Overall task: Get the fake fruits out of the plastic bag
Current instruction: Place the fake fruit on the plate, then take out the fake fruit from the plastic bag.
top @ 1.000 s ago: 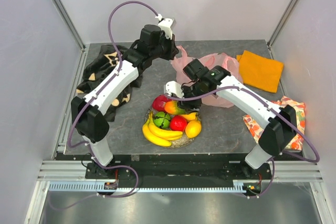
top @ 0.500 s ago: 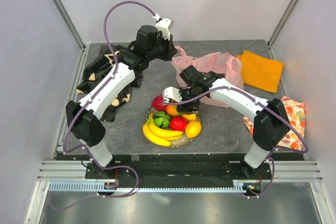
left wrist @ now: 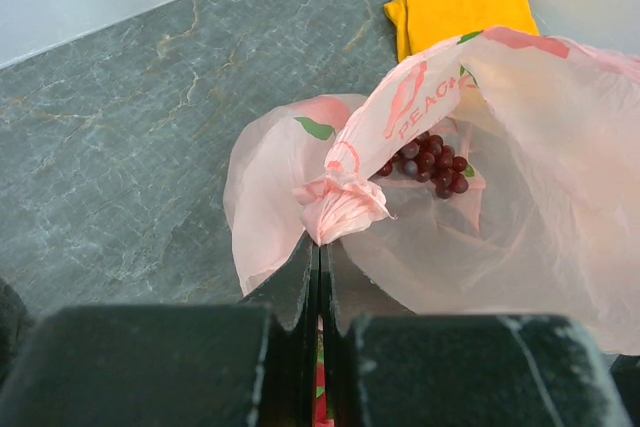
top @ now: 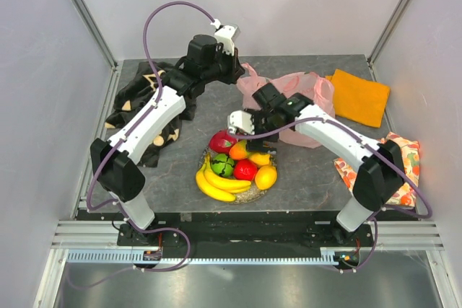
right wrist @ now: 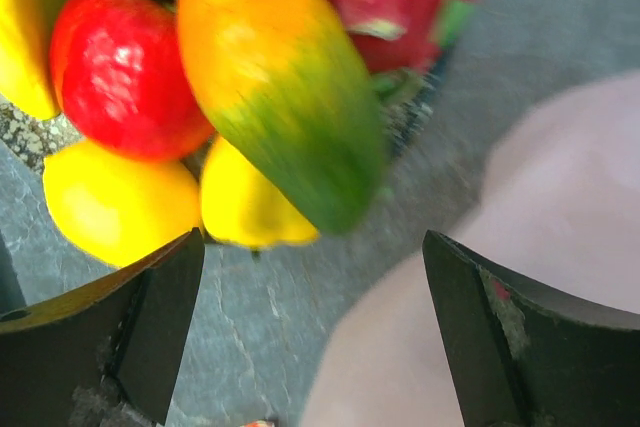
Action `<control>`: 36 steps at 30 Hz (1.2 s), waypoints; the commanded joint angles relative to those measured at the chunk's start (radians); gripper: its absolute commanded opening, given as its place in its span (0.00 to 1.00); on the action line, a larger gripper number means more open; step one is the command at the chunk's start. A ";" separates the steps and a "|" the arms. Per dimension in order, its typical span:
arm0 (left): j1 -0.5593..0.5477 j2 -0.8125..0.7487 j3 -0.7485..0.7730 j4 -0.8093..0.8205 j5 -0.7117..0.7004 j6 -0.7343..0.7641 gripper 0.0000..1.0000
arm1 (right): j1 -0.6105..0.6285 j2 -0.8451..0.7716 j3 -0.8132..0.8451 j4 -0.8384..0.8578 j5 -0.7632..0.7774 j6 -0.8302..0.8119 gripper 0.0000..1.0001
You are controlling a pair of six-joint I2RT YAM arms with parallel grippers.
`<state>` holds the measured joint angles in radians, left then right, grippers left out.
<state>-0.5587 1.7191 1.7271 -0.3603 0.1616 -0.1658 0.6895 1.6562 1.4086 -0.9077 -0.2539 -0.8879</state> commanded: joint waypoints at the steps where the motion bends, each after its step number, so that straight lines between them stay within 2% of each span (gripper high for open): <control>1: -0.003 -0.024 0.011 0.041 0.016 0.023 0.01 | -0.131 -0.110 0.177 -0.063 -0.047 0.044 0.98; 3: -0.003 -0.018 0.009 0.040 0.021 0.020 0.01 | -0.210 -0.137 0.264 -0.072 -0.155 0.081 0.98; 4: -0.003 -0.015 0.009 0.041 0.024 0.012 0.01 | -0.317 -0.148 0.283 -0.051 -0.212 0.107 0.98; 6: -0.004 -0.015 0.006 0.040 0.032 0.002 0.02 | -0.401 -0.162 0.305 -0.004 -0.289 0.205 0.98; 9: -0.010 -0.013 0.003 0.040 0.042 -0.011 0.02 | -0.439 -0.118 0.305 -0.002 -0.252 0.237 0.98; 12: -0.018 -0.016 -0.001 0.035 0.055 -0.021 0.01 | -0.456 -0.069 0.250 0.012 -0.219 0.294 0.84; 13: -0.021 -0.021 -0.004 0.037 0.059 -0.023 0.01 | -0.455 -0.055 0.236 0.003 -0.190 0.291 0.74; 14: -0.021 -0.023 -0.009 0.037 0.064 -0.026 0.02 | -0.455 -0.040 0.202 -0.011 -0.177 0.279 0.67; 16: -0.024 -0.033 -0.024 0.034 0.069 -0.035 0.01 | -0.455 -0.079 0.140 -0.025 -0.138 0.239 0.60; 18: -0.026 -0.039 -0.040 0.032 0.082 -0.044 0.02 | -0.455 -0.157 -0.020 -0.005 -0.117 0.190 0.60; 22: -0.027 -0.055 -0.055 0.029 0.096 -0.052 0.02 | -0.455 -0.414 -0.363 0.023 -0.018 0.054 0.63; 25: -0.030 -0.070 -0.066 0.027 0.102 -0.046 0.02 | -0.455 -0.479 -0.416 0.075 0.050 0.055 0.69; 27: -0.032 -0.076 -0.073 0.029 0.111 -0.047 0.02 | -0.455 -0.448 -0.373 0.124 0.047 0.095 0.70; 30: -0.033 -0.070 -0.075 0.029 0.125 -0.055 0.02 | -0.455 -0.287 -0.237 0.154 0.070 0.164 0.69; 31: -0.035 -0.069 -0.075 0.027 0.128 -0.057 0.02 | -0.455 -0.189 -0.168 0.158 0.082 0.181 0.68; 36: -0.044 -0.073 -0.077 0.032 0.138 -0.060 0.01 | -0.453 0.031 -0.037 0.196 0.099 0.221 0.69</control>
<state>-0.5926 1.6905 1.6497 -0.3626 0.2722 -0.1986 0.2337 1.5753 1.3006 -0.7673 -0.1890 -0.7200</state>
